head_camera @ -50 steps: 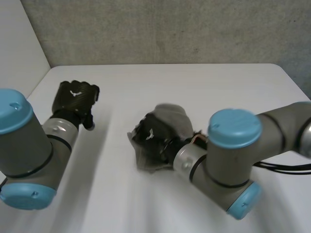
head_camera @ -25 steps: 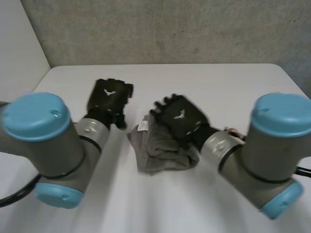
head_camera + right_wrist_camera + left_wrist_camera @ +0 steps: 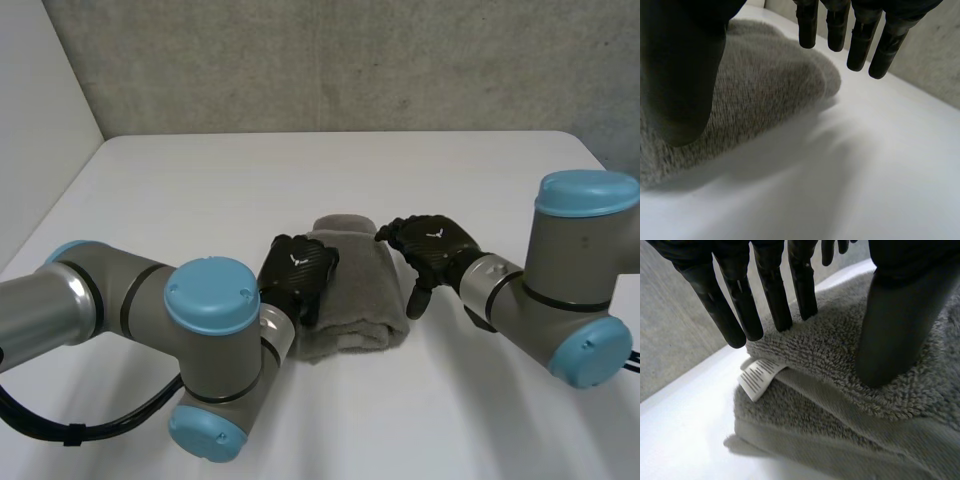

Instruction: Fold the towel.

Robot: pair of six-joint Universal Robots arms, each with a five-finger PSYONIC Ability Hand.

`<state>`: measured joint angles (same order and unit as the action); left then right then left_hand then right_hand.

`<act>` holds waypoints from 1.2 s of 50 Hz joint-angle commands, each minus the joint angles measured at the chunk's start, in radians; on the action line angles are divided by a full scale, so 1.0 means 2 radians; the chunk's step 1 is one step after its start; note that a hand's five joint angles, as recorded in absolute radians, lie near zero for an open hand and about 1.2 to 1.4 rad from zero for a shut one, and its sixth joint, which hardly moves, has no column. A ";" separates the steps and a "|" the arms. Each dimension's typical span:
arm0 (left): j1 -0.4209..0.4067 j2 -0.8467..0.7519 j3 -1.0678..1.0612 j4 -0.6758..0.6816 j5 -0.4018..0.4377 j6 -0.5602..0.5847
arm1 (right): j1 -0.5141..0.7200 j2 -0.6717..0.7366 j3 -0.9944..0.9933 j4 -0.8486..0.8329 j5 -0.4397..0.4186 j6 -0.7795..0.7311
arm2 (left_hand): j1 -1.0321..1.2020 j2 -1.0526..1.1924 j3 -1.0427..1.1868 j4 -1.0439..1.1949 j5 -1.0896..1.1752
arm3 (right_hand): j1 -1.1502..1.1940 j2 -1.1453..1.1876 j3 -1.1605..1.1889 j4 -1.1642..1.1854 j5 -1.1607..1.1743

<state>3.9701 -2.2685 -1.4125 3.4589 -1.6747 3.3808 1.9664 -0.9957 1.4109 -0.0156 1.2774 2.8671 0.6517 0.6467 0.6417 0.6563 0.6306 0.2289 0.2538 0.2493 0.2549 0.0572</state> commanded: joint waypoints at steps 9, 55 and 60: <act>0.011 0.003 0.000 -0.015 0.000 0.012 | 0.012 0.061 -0.048 0.002 0.000 0.008 | -0.047 -0.045 -0.042 -0.050 -0.124 | -0.027 -0.040 -0.037 -0.040 -0.029; 0.111 0.245 0.000 -0.143 -0.032 -0.032 | -0.073 -0.208 -0.010 0.021 0.128 0.050 | -0.232 -0.230 -0.227 -0.234 -0.309 | -0.027 -0.040 -0.037 -0.040 -0.029; 0.110 0.246 -0.007 -0.136 -0.032 -0.041 | -0.074 -0.206 -0.002 0.014 0.124 0.051 | -0.235 -0.233 -0.230 -0.238 -0.312 | -0.027 -0.040 -0.037 -0.040 -0.029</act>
<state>4.1978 -1.7950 -1.4104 3.1679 -1.7414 3.3209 1.8207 -1.4106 1.3919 0.0285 1.5338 2.9651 0.5272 0.5224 0.5253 0.5251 0.5319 0.2248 0.2538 0.2494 0.2552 0.0574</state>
